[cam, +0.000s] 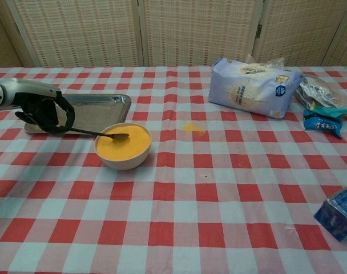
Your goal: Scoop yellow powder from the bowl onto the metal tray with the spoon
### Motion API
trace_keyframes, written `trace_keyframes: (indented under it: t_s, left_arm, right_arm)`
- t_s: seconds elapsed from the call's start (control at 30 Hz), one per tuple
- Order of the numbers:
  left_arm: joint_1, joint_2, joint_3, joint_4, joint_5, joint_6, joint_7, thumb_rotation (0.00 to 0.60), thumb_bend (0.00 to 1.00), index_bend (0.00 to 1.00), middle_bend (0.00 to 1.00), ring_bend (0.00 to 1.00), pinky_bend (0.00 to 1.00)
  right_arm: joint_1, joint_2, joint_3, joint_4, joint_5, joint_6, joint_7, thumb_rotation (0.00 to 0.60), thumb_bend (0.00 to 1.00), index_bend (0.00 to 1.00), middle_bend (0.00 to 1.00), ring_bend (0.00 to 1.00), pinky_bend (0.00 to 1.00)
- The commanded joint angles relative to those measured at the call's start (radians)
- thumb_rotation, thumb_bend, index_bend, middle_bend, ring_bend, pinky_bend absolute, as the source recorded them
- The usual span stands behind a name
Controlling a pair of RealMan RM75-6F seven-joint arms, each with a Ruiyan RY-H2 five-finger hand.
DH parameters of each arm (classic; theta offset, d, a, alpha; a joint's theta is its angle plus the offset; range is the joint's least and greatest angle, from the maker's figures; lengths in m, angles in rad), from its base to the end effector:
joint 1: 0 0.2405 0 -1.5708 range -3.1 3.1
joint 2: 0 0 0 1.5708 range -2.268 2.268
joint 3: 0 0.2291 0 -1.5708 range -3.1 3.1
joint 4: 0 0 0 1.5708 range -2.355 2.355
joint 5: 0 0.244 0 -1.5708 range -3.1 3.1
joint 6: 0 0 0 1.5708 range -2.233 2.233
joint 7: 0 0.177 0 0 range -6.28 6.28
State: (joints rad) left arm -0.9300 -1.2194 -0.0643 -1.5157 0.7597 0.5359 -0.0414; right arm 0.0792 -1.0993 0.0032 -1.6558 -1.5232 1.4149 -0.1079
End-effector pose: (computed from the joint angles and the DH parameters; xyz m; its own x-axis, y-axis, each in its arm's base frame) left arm -0.1873 0.3971 -0.0141 0.1913 0.6224 0.7590 0.9785 -0.0602 -0.1973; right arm -0.2990 -0.1998 0.0967 0.4742 -0.1190 0.8724 -0.8802 -0.0391 0.4731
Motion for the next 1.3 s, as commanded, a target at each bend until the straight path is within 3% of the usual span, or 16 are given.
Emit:
trace_keyframes:
  t_s: [0.03,0.57,0.73,1.3]
  left_arm:
    - [0.008,0.003,0.003,-0.012,0.014,0.004,0.001,0.6,0.54,0.96,1.0,1.0,1.0]
    - [0.082,0.099,-0.055,-0.143,0.12,0.054,-0.088,0.6,0.54,0.96,1.0,1.0,1.0]
    - [0.091,0.14,-0.038,-0.179,0.147,0.03,-0.081,0.6,0.54,0.96,1.0,1.0,1.0]
    - [0.059,0.078,-0.008,-0.124,0.089,0.025,-0.02,0.6,0.54,0.96,1.0,1.0,1.0]
  right_arm:
    - [-0.001,0.0,-0.001,-0.001,-0.002,0.001,-0.001,0.6,0.18,0.0,0.0,0.0,0.0]
    - [-0.003,0.0,-0.005,-0.006,-0.012,0.006,-0.003,0.6,0.18,0.0,0.0,0.0,0.0]
    - [-0.006,0.005,0.0,-0.004,-0.006,0.013,0.005,0.6,0.18,0.0,0.0,0.0,0.0]
    - [-0.007,0.005,-0.001,-0.004,-0.013,0.014,0.006,0.6,0.18,0.0,0.0,0.0,0.0]
